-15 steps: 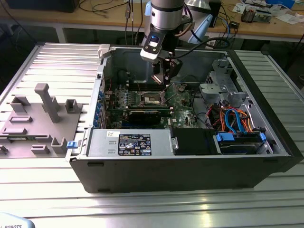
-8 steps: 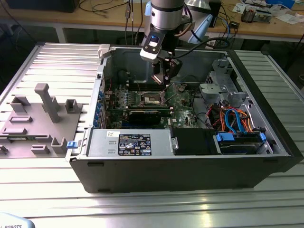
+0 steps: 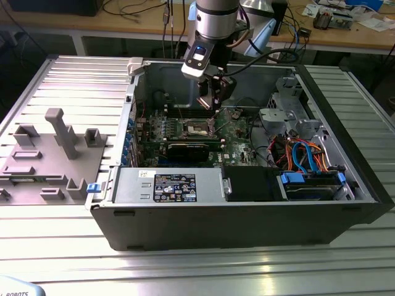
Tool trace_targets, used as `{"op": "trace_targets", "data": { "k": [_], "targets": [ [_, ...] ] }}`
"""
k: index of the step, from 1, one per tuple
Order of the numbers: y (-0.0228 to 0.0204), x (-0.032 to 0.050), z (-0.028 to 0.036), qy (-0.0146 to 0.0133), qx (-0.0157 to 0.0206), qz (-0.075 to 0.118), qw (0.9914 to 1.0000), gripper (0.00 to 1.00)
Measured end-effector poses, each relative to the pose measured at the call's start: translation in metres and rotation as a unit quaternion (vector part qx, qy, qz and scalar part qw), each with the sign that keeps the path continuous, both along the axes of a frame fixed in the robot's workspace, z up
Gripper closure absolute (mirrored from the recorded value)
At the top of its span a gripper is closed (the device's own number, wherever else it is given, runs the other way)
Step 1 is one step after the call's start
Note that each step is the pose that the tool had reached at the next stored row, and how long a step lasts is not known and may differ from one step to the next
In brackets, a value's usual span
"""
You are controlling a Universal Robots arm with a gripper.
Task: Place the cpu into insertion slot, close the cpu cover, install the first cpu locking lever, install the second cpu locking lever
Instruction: 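Place the cpu into insertion slot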
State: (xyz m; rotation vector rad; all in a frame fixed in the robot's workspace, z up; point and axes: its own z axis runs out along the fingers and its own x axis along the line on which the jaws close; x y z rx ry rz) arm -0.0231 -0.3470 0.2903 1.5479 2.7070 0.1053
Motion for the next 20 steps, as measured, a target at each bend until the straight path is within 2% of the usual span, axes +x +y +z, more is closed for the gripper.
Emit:
{"op": "trace_targets", "data": {
  "k": [20],
  "targets": [
    [0.0, 0.0, 0.0, 0.0, 0.0, -0.011, 0.99994, 0.46]
  ]
}}
